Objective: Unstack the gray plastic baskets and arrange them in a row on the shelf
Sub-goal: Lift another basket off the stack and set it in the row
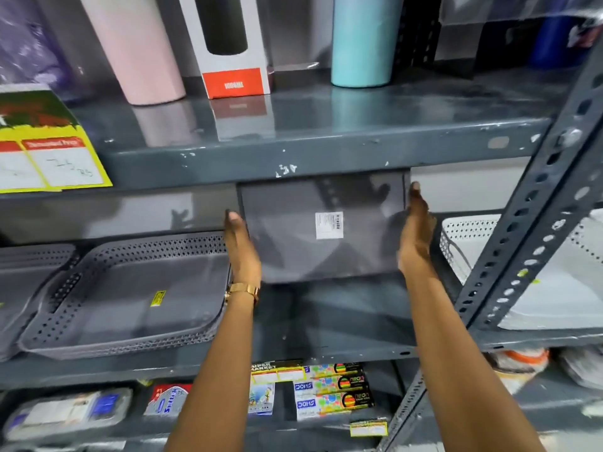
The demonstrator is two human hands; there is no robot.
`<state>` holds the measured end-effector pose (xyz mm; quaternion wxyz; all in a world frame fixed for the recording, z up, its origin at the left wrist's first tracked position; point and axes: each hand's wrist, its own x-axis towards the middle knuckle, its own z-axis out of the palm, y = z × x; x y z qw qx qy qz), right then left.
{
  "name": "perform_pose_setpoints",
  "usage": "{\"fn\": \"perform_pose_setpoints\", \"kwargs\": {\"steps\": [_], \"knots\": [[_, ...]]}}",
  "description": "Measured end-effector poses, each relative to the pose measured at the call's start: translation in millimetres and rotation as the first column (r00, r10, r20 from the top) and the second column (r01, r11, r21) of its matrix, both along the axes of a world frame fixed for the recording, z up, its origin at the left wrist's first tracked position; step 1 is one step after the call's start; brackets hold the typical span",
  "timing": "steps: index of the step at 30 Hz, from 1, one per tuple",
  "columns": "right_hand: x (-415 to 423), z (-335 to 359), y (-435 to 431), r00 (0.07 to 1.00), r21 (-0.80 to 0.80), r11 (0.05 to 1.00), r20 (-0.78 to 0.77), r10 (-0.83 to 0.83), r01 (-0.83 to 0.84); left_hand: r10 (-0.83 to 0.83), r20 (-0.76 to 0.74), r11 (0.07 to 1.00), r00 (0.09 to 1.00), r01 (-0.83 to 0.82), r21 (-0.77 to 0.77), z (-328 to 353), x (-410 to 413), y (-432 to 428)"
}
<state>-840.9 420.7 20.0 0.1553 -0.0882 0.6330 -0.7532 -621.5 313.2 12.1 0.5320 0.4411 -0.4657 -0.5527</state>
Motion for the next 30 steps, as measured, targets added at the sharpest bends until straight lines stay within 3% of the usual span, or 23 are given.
{"fn": "perform_pose_setpoints", "kwargs": {"steps": [2,4,8,11,15,19,24,27,29,30], "knots": [[3.8,8.6,8.1,0.996,-0.130,0.991,0.094,-0.003,0.016,-0.031,-0.147,0.998,0.989,0.038,0.048,5.5,5.1,-2.0],[8.2,6.0,18.4,0.980,-0.160,0.986,0.187,0.064,-0.033,-0.022,-0.173,0.994,0.985,0.040,0.100,-0.7,12.7,0.1],[9.8,-21.4,33.9,0.940,0.085,0.995,0.341,0.014,-0.046,-0.099,-0.086,0.971,0.991,0.115,0.208,-36.5,26.6,9.8],[17.3,-38.3,42.9,0.970,0.319,0.948,0.229,-0.086,0.009,-0.057,0.086,0.974,0.995,0.037,0.225,-36.9,26.9,29.0],[25.5,-51.9,53.1,0.988,0.436,0.895,0.068,-0.138,0.095,-0.033,0.246,0.993,0.969,0.005,0.116,-45.4,26.6,46.7],[35.8,-70.9,61.6,0.999,0.621,0.784,-0.012,0.039,-0.023,-0.031,0.410,0.999,0.911,0.017,0.038,-51.7,32.6,56.9],[48.1,-83.1,76.8,0.975,0.751,0.661,-0.142,0.173,-0.008,-0.074,0.662,0.993,0.746,0.115,-0.018,-52.2,51.7,70.5],[61.4,-77.1,78.1,0.926,0.840,0.540,-0.243,0.290,0.051,-0.049,0.777,0.979,0.628,0.185,-0.089,-50.5,67.3,77.1],[85.0,-66.8,67.9,0.832,0.856,0.479,-0.404,0.381,0.196,0.022,0.822,0.959,0.569,0.221,-0.178,-46.9,81.3,77.5],[102.2,-60.6,57.9,0.757,0.826,0.495,-0.500,0.421,0.271,0.066,0.832,0.943,0.551,0.238,-0.232,-44.6,91.6,74.0]]}}
